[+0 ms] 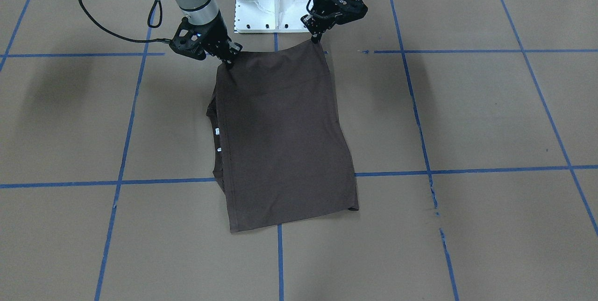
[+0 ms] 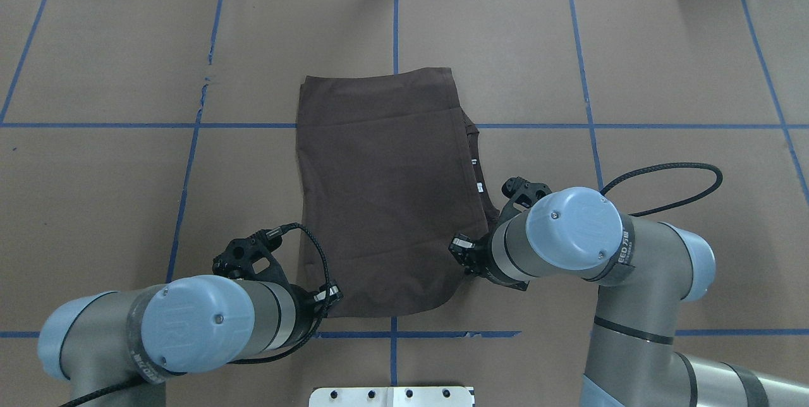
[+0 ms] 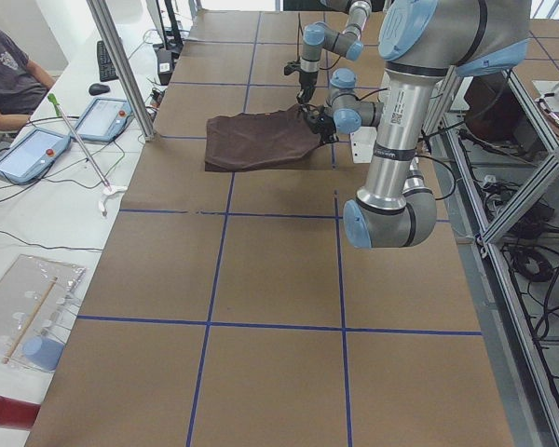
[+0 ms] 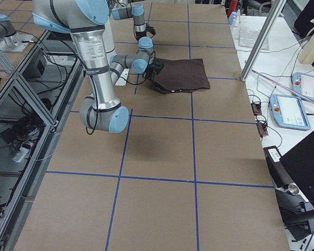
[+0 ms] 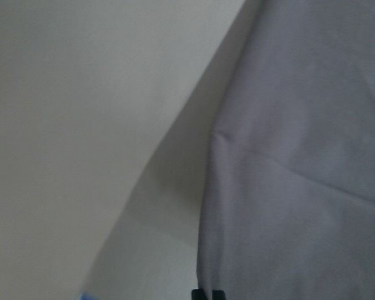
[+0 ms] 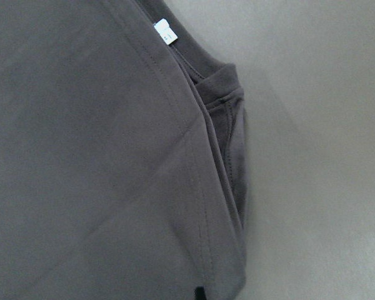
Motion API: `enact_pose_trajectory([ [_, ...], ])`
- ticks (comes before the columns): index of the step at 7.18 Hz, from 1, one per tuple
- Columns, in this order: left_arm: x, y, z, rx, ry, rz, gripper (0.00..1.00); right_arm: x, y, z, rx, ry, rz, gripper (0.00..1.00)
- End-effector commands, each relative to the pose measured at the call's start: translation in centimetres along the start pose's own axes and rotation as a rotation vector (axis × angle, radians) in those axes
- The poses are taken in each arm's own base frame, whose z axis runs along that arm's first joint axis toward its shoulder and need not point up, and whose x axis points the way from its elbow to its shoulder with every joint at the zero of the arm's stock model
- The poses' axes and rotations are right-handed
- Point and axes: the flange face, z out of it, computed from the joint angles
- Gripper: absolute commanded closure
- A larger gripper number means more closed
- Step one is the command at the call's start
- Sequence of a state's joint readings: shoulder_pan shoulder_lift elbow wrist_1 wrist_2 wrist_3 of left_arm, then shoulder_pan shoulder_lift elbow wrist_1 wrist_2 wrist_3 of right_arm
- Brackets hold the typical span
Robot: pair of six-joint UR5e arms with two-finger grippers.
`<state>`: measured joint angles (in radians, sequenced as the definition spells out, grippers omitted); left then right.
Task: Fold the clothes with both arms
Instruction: 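Lift the near edge with both grippers and fold it over toward the far edge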
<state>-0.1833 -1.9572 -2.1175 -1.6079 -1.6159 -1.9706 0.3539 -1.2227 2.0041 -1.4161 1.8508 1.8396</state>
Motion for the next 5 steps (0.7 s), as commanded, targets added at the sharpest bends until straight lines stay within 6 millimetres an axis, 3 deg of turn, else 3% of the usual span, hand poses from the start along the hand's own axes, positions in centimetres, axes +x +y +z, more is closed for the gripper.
enact_pose_trajectory([
  [1,-0.2,1.3,-1.4,-0.024,0.002,0.012,1.0,0.1,2.0,-0.5,-0.071,0.0,-0.019,1.0],
  [2,0.0,1.1,-1.6,-0.023,0.007,0.012,1.0,-0.1,1.1,-0.2,-0.047,-0.005,-0.018,1.0],
  [3,0.4,0.6,-1.8,-0.015,0.013,0.006,1.0,-1.9,-1.9,-1.2,-0.003,-0.034,0.013,1.0],
  [5,2.8,-5.7,-4.2,0.079,0.069,0.065,1.0,-5.9,-8.0,-2.5,0.069,-0.066,0.084,1.0],
])
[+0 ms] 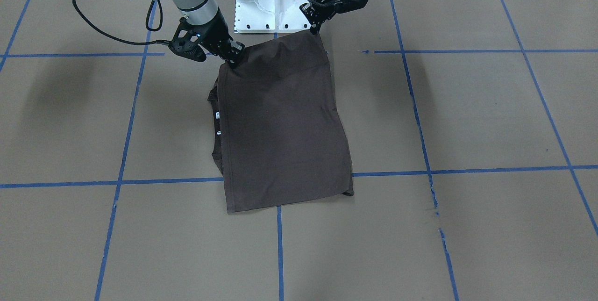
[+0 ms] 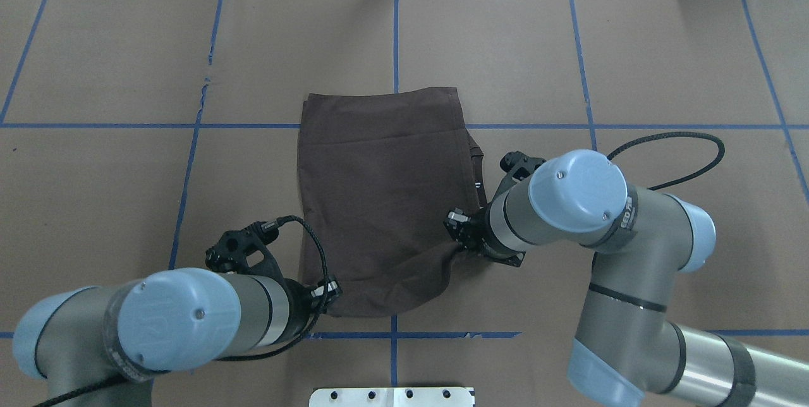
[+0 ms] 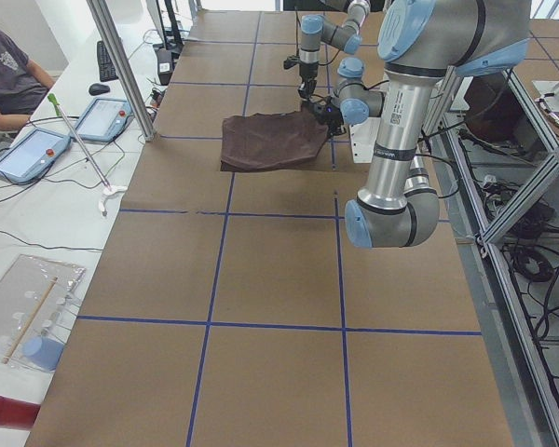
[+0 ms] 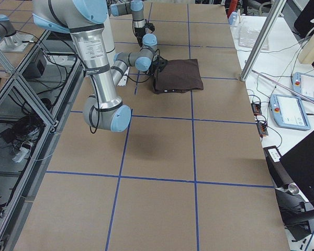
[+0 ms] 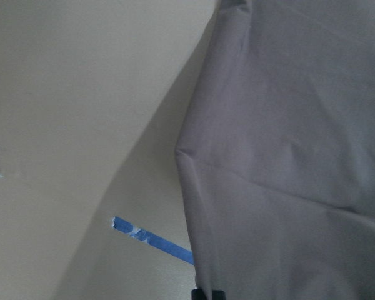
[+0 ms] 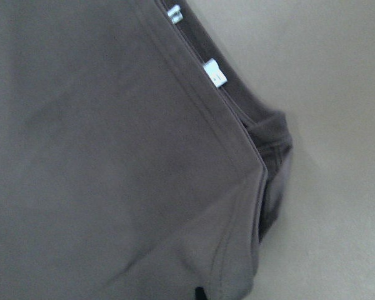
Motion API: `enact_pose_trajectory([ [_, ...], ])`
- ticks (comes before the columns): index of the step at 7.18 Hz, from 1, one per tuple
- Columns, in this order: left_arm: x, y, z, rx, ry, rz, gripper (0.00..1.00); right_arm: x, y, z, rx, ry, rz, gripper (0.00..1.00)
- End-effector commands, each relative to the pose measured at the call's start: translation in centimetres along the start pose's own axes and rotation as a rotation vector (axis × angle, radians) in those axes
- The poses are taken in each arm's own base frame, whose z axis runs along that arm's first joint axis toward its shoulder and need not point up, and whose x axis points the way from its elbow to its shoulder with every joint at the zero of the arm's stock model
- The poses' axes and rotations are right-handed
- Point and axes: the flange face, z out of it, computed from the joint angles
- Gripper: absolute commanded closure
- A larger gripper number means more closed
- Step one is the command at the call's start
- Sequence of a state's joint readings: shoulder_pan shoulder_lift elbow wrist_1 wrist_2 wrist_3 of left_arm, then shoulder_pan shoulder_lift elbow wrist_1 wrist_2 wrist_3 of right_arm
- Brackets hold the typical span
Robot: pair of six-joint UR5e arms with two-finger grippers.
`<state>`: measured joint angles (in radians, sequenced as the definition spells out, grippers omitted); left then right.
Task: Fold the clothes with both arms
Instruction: 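Lift the near edge with both grippers and fold it over toward the far edge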
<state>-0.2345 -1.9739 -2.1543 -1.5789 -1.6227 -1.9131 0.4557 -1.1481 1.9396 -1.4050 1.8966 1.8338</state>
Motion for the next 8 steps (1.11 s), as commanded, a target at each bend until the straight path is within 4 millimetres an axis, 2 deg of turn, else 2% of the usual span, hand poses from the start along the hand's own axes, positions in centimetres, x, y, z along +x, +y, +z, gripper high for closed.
enact_pose_trajectory([
  [1,1.8,-6.4,-2.0,0.073,0.037,0.044,1.0,-5.2,-5.8,-0.1,0.051,-0.015,0.064,1.0],
  [3,3.6,-11.1,-1.6,0.127,0.044,0.029,1.0,-9.6,-10.0,0.1,0.078,-0.012,0.113,1.0],
  [4,4.7,-12.8,0.2,0.145,0.053,0.017,1.0,-10.8,-12.9,0.7,0.077,-0.038,0.128,1.0],
  [5,6.3,-16.1,1.4,0.182,0.08,-0.007,1.0,-11.4,-15.9,2.4,0.083,-0.049,0.139,1.0],
  [6,8.9,-21.0,3.7,0.24,0.07,-0.014,1.0,-13.0,-17.9,4.5,0.094,-0.03,0.156,1.0],
  [7,9.7,-26.5,5.5,0.296,0.062,-0.016,1.0,-14.1,-19.3,6.3,0.1,-0.015,0.164,1.0],
  [8,10.4,-31.1,8.6,0.329,0.081,0.004,0.22,-14.3,-21.3,6.6,0.114,-0.027,0.173,1.0],
])
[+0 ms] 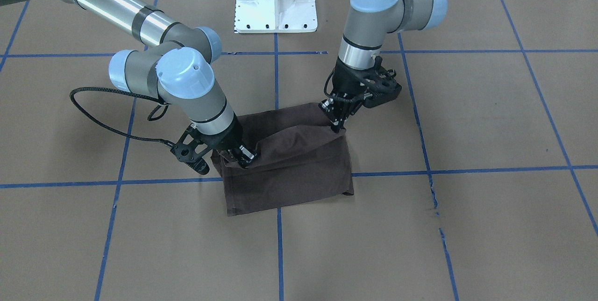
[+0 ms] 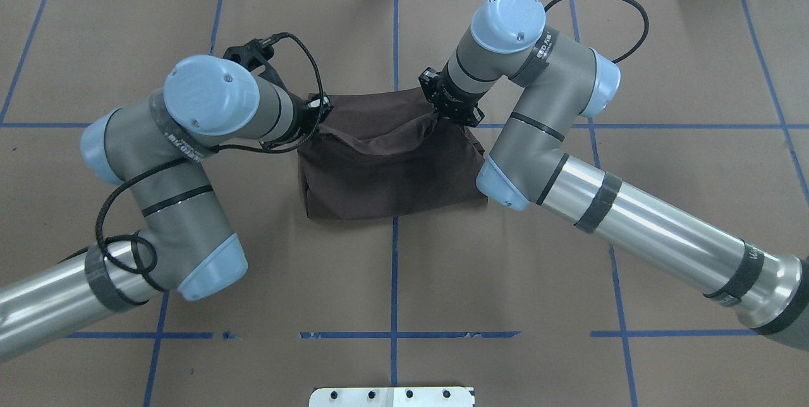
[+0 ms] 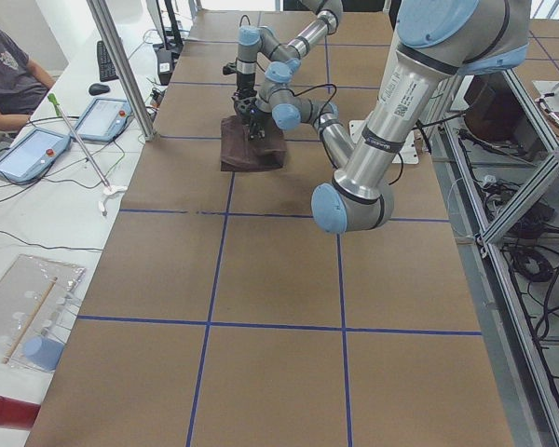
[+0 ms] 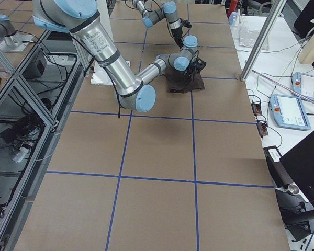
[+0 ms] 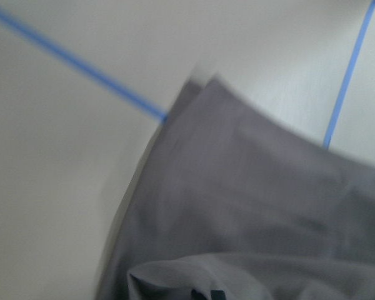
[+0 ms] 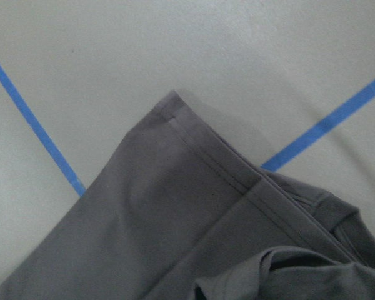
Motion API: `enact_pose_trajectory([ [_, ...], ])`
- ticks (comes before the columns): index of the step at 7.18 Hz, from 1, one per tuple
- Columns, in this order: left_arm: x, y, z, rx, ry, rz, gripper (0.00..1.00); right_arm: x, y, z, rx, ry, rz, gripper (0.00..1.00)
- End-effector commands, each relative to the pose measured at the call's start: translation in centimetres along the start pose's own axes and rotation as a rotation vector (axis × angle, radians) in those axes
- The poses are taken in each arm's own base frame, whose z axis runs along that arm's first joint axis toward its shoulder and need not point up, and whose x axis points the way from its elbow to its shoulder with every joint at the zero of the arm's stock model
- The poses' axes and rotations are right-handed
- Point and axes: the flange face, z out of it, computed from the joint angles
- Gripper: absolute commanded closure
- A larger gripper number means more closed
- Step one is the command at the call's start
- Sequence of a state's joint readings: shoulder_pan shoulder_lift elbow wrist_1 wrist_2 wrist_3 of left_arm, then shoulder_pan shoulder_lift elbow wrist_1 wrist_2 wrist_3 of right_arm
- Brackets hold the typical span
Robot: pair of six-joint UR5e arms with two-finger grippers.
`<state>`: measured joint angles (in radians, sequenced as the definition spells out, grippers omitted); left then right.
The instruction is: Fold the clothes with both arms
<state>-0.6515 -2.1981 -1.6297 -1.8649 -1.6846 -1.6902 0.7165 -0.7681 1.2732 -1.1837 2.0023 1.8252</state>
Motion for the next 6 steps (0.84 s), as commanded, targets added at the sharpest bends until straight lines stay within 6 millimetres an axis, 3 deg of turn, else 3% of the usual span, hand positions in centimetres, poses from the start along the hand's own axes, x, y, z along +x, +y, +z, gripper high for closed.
enact_pose_trajectory([
  [1,0.7,-9.3,6.5,0.09,0.013,0.043,0.0,-2.7,-3.8,0.5,0.032,-0.014,0.028,0.01],
  [3,0.1,-11.5,6.4,0.071,0.004,0.107,0.0,-2.9,-7.4,-1.3,0.016,-0.013,0.016,0.0],
  [5,0.0,-11.8,5.9,0.025,0.028,0.155,0.0,-3.0,-8.9,-2.4,0.011,-0.017,0.024,0.0],
  [6,-1.2,-12.6,5.8,-0.013,0.02,0.179,0.0,-2.8,-10.3,-3.1,0.024,-0.016,-0.046,0.0],
])
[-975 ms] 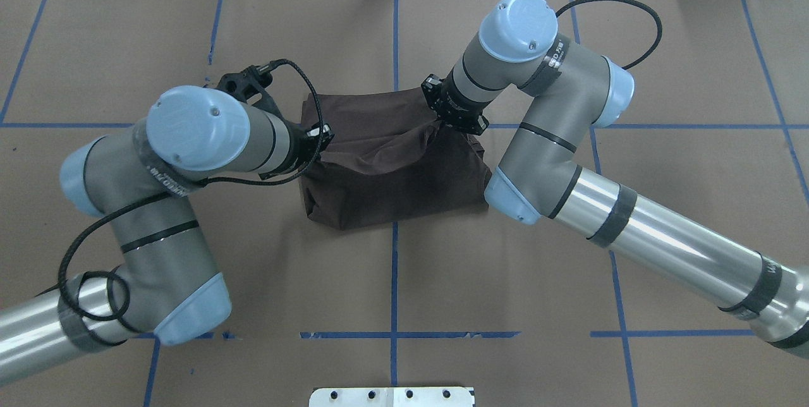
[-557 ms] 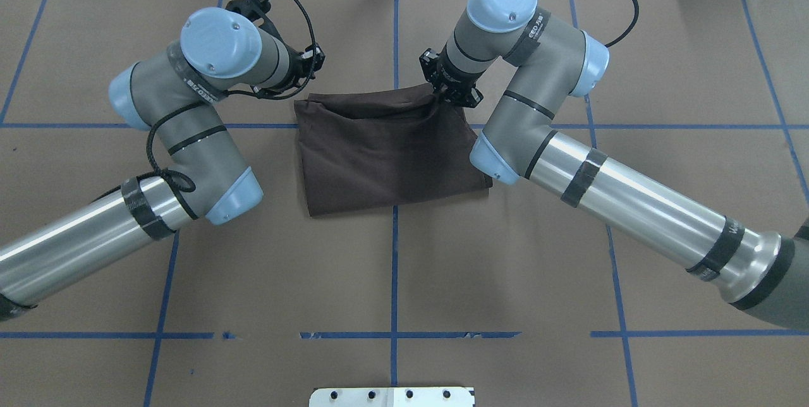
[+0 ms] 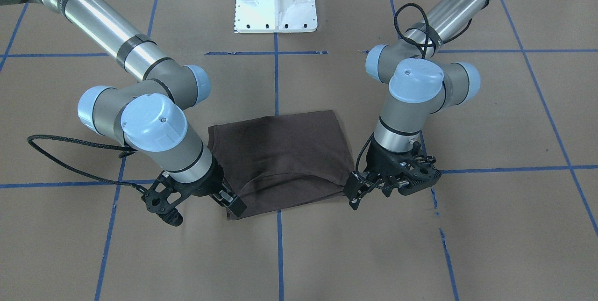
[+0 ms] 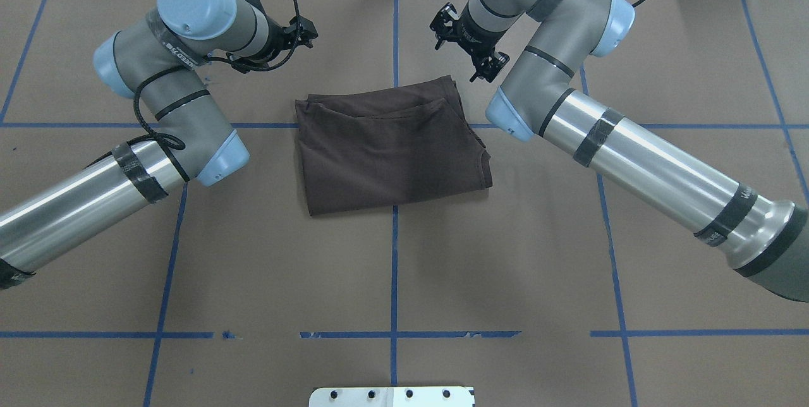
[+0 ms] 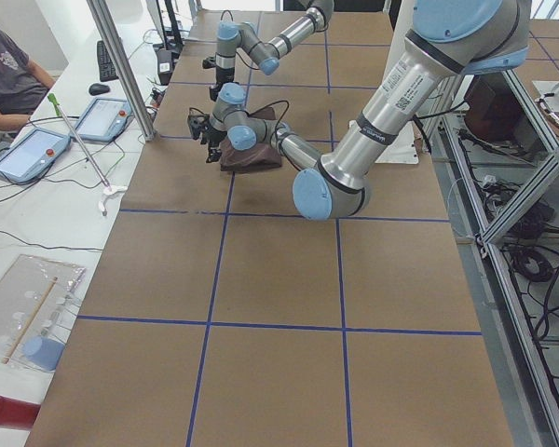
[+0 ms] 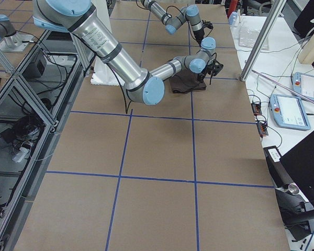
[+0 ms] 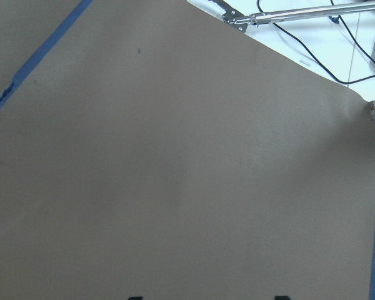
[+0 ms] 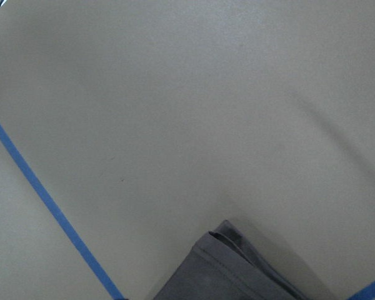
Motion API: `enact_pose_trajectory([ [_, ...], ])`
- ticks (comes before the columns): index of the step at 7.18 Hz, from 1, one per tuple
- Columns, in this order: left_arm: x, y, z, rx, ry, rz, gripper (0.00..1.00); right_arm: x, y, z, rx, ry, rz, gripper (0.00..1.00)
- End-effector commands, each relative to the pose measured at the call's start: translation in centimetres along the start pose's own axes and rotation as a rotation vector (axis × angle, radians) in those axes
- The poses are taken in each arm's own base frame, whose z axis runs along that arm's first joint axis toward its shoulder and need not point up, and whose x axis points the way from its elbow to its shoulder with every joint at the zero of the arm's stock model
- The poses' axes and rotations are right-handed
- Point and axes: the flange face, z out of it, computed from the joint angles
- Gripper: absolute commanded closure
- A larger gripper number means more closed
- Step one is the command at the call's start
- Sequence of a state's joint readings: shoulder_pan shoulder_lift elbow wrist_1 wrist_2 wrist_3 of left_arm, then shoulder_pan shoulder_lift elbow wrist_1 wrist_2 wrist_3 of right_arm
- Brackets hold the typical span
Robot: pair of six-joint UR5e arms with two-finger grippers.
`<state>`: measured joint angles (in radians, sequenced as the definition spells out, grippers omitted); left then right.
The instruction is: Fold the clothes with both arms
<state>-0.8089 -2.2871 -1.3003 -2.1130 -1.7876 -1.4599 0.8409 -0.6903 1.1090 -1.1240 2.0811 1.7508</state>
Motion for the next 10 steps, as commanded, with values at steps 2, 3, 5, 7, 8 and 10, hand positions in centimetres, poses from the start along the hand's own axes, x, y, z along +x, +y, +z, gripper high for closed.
enact_pose_trajectory([
  [2,-6.3,-3.2,-4.8,-0.109,0.041,0.158,0.0,5.5,-9.2,-4.0,0.01,0.035,-0.188,0.0],
  [3,-10.4,-5.8,-8.2,-0.122,0.063,0.23,0.0,11.1,-14.1,-6.9,0.006,0.081,-0.314,0.0],
  [5,-21.7,-8.6,-15.2,-0.079,0.002,0.436,0.0,24.2,-23.1,-12.5,0.013,0.145,-0.518,0.0],
  [7,-31.7,-14.6,-21.6,-0.017,-0.142,0.672,0.0,37.8,-30.5,-18.1,-0.011,0.133,-0.617,0.0],
  [8,-36.5,-16.2,-23.6,-0.023,-0.185,0.8,0.0,43.4,-32.5,-19.9,-0.004,0.145,-0.674,0.0],
  [10,-39.0,-17.6,-23.8,-0.072,-0.129,0.683,0.0,50.1,-33.5,-21.5,0.017,0.168,-0.668,0.0],
])
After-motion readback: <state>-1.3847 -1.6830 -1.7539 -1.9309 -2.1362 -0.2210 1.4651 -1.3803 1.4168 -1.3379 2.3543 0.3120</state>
